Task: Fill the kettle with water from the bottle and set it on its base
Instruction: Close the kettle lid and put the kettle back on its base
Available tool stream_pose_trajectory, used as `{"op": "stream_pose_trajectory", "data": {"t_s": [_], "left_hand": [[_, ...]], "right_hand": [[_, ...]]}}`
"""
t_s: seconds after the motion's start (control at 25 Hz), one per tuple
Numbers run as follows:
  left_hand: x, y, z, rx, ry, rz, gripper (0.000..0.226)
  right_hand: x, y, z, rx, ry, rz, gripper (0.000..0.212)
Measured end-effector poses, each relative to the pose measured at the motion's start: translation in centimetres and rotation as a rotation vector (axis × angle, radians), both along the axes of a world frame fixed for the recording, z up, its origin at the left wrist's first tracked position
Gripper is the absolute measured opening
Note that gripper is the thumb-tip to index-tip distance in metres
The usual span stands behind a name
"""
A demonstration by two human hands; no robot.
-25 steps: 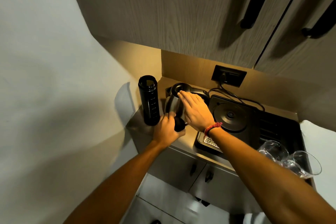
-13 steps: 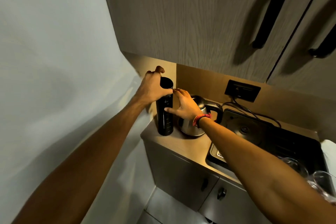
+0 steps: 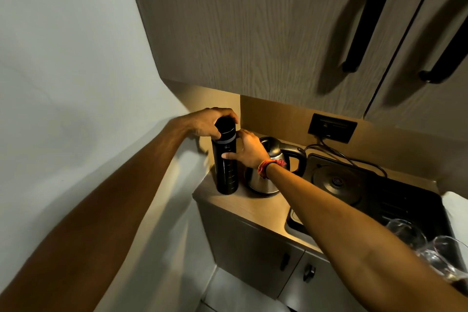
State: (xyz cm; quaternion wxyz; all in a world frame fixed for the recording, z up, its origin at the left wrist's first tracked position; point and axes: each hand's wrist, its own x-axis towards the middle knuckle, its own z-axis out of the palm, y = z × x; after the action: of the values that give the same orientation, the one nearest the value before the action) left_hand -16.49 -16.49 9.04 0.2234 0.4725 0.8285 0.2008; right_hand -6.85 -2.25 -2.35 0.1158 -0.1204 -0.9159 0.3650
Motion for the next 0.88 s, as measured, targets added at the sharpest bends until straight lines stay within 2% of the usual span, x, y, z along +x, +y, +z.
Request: {"op": "stream_pose_trajectory", "data": {"t_s": [0.12, 0.2, 0.28, 0.36, 0.48, 0.6, 0.68, 0.76, 0.88], "left_hand": [[0.4, 0.6, 0.7, -0.065, -0.011, -0.021, 0.081], [1.1, 1.4, 1.1, -0.020, 0.054, -0.033, 0.087], [2.3, 2.9, 0.9, 0.085, 0.189, -0.019, 0.081], [3.6, 5.4, -0.4, 0.140, 0.290, -0.038, 0.077], [5.4, 9.7, -4.4, 0.003, 0.257, -0.101, 0.081], [5.4, 12.0, -8.0, -0.235, 0.224, -0.042, 0.106], [4.9, 12.2, -9.4, -0.333, 0.205, 0.011, 0.127], [4.8, 12.6, -10.1, -0.354, 0.246, 0.042, 0.139], [5.3, 13.3, -10.6, -0.332, 0.293, 0.088, 0.132]], "right_hand": [[0.3, 0.5, 0.0, 0.096, -0.053, 0.049, 0.081], [1.2, 1.9, -0.1, 0.237, -0.095, 0.089, 0.095], [2.7, 4.4, -0.1, 0.382, -0.070, 0.093, 0.101], [4.4, 7.5, -0.1, 0.438, -0.045, 0.054, 0.102], [6.5, 11.5, -0.5, 0.396, -0.192, -0.017, 0.084], [7.4, 13.0, -1.5, 0.318, -0.381, -0.024, 0.049], [7.5, 12.7, -2.1, 0.278, -0.363, -0.052, 0.038], [7.3, 12.4, -2.4, 0.283, -0.312, -0.095, 0.035], [7.1, 12.0, -2.8, 0.270, -0.259, -0.138, 0.031]]}}
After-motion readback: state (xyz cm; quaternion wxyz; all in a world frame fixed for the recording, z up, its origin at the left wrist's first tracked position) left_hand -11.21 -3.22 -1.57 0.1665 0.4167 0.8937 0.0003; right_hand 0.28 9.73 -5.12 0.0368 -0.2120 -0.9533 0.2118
